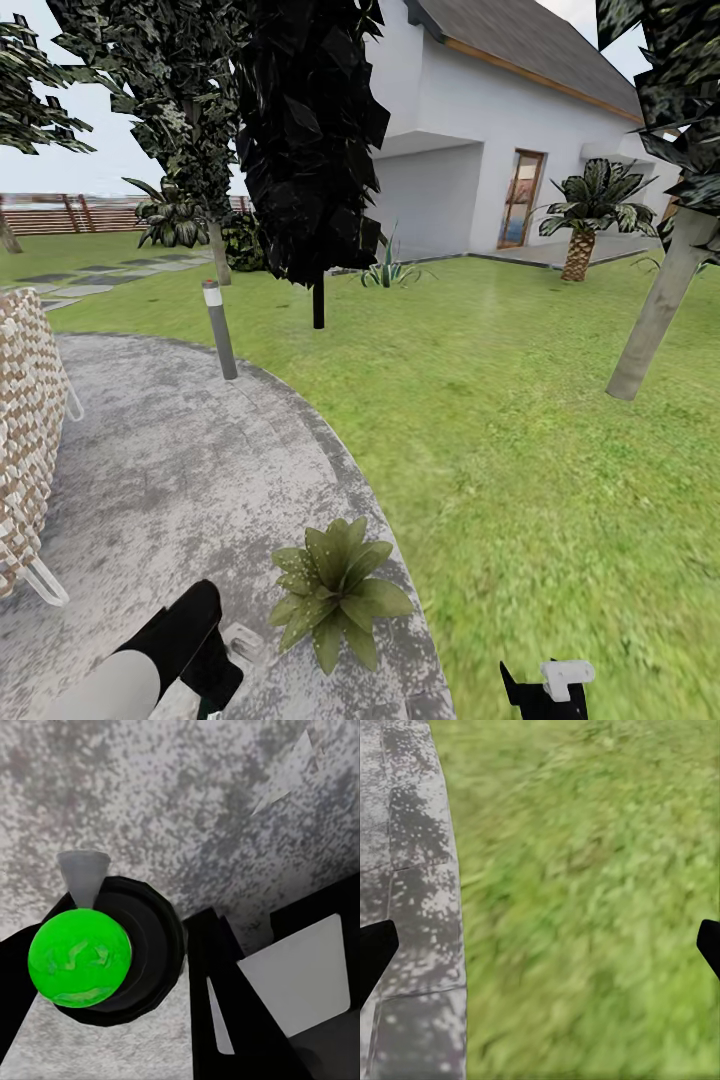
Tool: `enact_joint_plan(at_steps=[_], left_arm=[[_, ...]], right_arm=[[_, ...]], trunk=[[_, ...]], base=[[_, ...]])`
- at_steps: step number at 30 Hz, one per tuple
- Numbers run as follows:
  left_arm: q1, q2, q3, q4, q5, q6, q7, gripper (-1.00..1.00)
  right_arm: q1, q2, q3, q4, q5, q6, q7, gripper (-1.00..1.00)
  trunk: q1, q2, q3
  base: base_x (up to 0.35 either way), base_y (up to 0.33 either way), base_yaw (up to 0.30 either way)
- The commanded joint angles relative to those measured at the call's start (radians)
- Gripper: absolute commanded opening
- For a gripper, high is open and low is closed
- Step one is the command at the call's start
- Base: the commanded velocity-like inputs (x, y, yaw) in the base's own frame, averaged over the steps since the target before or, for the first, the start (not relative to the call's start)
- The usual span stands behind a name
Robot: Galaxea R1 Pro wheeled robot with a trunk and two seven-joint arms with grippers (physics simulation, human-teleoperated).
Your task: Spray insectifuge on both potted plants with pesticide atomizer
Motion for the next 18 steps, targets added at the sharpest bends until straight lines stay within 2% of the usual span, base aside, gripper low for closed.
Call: enact_joint_plan(at_steps=[1, 5, 8, 12, 18], left_arm=[[0.001, 0.000, -0.002, 0.001, -0.009, 0.000, -0.009, -1.00], [0.003, -0.001, 0.001, 0.002, -0.008, -0.001, -0.008, -1.00], [0.004, -0.003, 0.002, 0.001, -0.008, -0.001, -0.008, -1.00], [0.005, -0.003, 0.002, 0.000, -0.007, -0.001, -0.008, -1.00], [0.005, -0.003, 0.002, -0.001, -0.008, -0.001, -0.008, -1.00]], right_arm=[[-0.001, 0.000, 0.006, 0.001, -0.011, -0.003, 0.006, 1.00], [-0.001, 0.000, 0.006, 0.001, -0.011, -0.003, 0.005, 1.00], [-0.001, 0.000, 0.006, 0.001, -0.011, -0.003, 0.005, 1.00], [-0.001, 0.000, 0.006, 0.001, -0.011, -0.003, 0.005, 1.00], [-0.001, -0.002, 0.006, 0.001, -0.010, -0.004, 0.008, 1.00]], trunk=[[0.000, 0.000, -0.001], [0.000, 0.000, -0.001], [0.000, 0.000, -0.001], [0.000, 0.000, -0.001], [0.000, 0.000, -0.001]], base=[[0.000, 0.000, 0.000], [0.000, 0.000, 0.037], [0.000, -0.038, 0.236], [0.000, -0.215, 0.251], [0.000, -0.268, 0.043]])
